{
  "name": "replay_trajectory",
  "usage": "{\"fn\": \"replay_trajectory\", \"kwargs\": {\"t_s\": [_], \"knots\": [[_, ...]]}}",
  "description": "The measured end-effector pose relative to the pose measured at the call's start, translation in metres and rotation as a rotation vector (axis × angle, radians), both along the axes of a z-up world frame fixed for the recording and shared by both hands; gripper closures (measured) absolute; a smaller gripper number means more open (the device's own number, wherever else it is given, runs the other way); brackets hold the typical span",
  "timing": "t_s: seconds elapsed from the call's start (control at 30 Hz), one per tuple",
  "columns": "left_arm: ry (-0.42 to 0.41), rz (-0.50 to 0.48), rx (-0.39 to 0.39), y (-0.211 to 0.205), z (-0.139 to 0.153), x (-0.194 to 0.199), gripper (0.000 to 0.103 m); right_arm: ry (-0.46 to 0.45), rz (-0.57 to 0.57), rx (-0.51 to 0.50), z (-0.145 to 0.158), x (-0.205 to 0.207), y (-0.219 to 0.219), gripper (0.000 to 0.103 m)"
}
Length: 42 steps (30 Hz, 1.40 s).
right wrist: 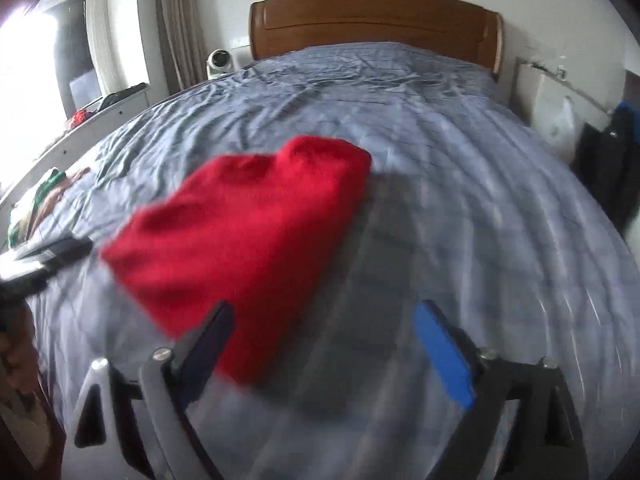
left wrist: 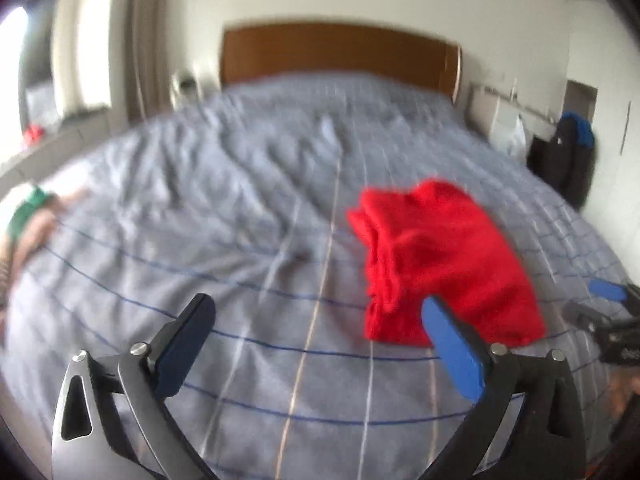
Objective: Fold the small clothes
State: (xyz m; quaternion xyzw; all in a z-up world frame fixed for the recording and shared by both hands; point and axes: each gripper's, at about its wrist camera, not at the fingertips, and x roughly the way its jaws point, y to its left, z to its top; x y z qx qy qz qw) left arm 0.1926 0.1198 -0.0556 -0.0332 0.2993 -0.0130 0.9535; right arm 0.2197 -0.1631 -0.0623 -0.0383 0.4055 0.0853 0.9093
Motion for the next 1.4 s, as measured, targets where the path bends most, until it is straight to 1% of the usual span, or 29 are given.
{"fn": "replay_trajectory", "kwargs": {"t_s": [0.03,0.07,0.13,0.23,0.37,0.57,0.73,0.93,1.0,1.17,1.3,1.4], "knots": [[-0.032,0.008,0.018,-0.005,0.005,-0.011,0.000,-0.022,-0.013,0.014,0.005,-0.013,0.000,0.002],[-0.045,0.018,0.032,-0.008,0.006,-0.016,0.000,-0.040,-0.024,0.027,0.011,-0.020,0.003,0.001],[-0.023,0.073,0.064,-0.013,0.004,-0.030,0.000,-0.081,-0.047,0.051,0.024,-0.041,0.005,0.000],[0.002,0.106,0.064,-0.015,0.000,-0.043,0.000,-0.129,-0.087,0.036,0.038,-0.066,0.010,0.000],[0.019,0.082,0.091,-0.027,-0.002,-0.063,0.000,-0.105,-0.093,-0.030,0.042,-0.081,0.020,0.000],[0.020,0.043,0.152,-0.043,0.001,-0.073,0.000,-0.072,-0.094,-0.055,0.036,-0.091,0.028,0.000],[0.046,0.033,0.138,-0.042,0.003,-0.074,0.000,-0.059,-0.073,-0.083,0.032,-0.096,0.038,0.000],[0.101,0.026,0.107,-0.043,0.005,-0.075,0.000,-0.073,-0.056,-0.095,0.043,-0.106,0.050,0.000],[0.103,0.021,0.103,-0.044,0.007,-0.077,0.000,-0.085,-0.057,-0.096,0.048,-0.111,0.053,0.000],[0.108,0.008,0.126,-0.051,0.014,-0.082,0.000,-0.111,-0.062,-0.094,0.059,-0.118,0.055,0.000],[0.100,0.018,0.132,-0.051,0.020,-0.086,0.000,-0.104,-0.075,-0.106,0.061,-0.119,0.055,0.000],[0.102,0.017,0.113,-0.048,0.024,-0.087,0.000,-0.091,-0.092,-0.111,0.062,-0.119,0.055,0.000]]}}
